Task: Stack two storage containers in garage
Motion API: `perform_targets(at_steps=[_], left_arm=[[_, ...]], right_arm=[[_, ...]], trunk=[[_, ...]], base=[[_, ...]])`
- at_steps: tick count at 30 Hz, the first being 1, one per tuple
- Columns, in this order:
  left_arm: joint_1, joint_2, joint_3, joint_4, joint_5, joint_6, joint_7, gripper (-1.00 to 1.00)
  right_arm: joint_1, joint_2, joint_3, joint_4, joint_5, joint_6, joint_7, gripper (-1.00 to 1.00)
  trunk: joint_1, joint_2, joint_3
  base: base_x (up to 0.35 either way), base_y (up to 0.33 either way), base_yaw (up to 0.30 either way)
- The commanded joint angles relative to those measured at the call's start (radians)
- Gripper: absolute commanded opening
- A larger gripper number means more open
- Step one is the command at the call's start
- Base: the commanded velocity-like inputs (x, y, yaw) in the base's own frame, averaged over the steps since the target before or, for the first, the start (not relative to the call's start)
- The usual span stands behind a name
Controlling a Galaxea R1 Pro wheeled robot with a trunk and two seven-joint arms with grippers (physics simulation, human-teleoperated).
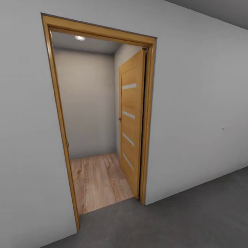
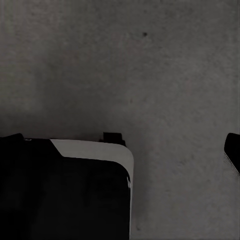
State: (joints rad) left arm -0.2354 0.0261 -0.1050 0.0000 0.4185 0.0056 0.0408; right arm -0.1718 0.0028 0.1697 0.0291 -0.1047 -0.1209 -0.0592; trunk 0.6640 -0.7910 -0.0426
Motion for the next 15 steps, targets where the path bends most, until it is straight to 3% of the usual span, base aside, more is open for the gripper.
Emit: perform_targets(at_steps=[1, 15], left_arm=[[-0.001, 0.000, -0.008, 0.000, 0.008, 0.000, 0.003, 1.00], [-0.001, 0.000, -0.008, 0.000, 0.008, -0.001, 0.004, 1.00]], right_arm=[[-0.002, 0.000, 0.009, 0.003, -0.010, -0.006, -0.001, 1.00], [-0.002, 0.000, 0.010, 0.003, -0.009, -0.006, 0.001, 1.00]], trunk=[[0.001, -0.001, -0.002], [0.001, -0.001, -0.002]], base=[[0.324, 0.000, 0.000], [0.324, 0.000, 0.000]])
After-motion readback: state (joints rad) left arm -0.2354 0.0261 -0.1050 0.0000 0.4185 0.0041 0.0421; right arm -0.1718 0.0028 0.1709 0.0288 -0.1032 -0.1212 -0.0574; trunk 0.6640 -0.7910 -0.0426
